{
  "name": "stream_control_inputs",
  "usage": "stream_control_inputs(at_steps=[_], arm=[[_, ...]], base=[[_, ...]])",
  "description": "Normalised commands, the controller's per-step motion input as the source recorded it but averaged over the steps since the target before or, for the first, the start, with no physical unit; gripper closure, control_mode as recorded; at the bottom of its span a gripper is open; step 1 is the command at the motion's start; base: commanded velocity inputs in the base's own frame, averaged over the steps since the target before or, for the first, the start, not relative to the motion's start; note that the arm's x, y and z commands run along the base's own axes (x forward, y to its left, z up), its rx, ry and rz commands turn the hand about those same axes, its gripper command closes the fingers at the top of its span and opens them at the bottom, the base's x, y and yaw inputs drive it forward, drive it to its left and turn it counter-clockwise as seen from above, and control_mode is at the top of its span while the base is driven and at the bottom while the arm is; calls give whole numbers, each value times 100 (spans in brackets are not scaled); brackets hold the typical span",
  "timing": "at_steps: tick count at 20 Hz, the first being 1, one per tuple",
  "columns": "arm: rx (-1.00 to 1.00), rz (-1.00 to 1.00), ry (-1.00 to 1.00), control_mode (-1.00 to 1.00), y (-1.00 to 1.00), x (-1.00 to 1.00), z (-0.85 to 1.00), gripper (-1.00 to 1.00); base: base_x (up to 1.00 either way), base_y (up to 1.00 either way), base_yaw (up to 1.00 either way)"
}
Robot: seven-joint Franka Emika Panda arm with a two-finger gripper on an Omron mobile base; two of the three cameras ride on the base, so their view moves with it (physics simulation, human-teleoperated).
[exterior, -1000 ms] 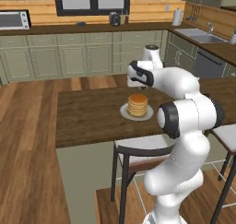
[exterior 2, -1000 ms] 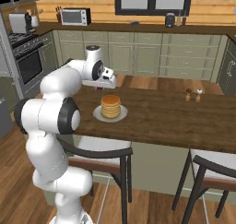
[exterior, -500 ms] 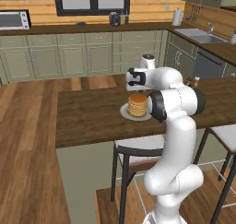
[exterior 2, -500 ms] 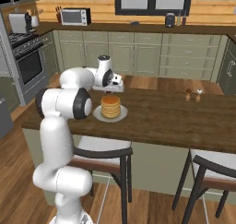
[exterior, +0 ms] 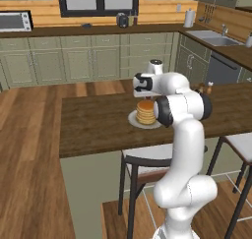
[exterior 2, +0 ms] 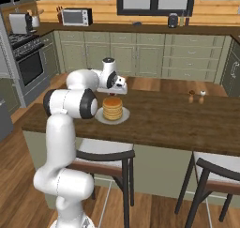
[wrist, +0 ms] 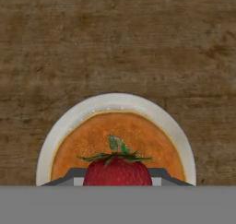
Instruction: Take the strawberry from the fridge and place it on top of the pancake, located on the dining counter.
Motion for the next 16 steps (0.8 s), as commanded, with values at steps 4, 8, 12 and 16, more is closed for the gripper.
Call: stream_control_inputs(at_steps=[4, 8, 12, 16], arm=[[0, 0, 5, -100, 0, 0, -27, 100], [0, 0, 4, -100, 0, 0, -31, 100], [0, 0, 2, -100, 0, 0, -23, 100], [0, 0, 0, -100, 0, -1, -16, 100]], base=[[0, 0, 0], [0, 0, 0], [0, 0, 0], [0, 0, 0]])
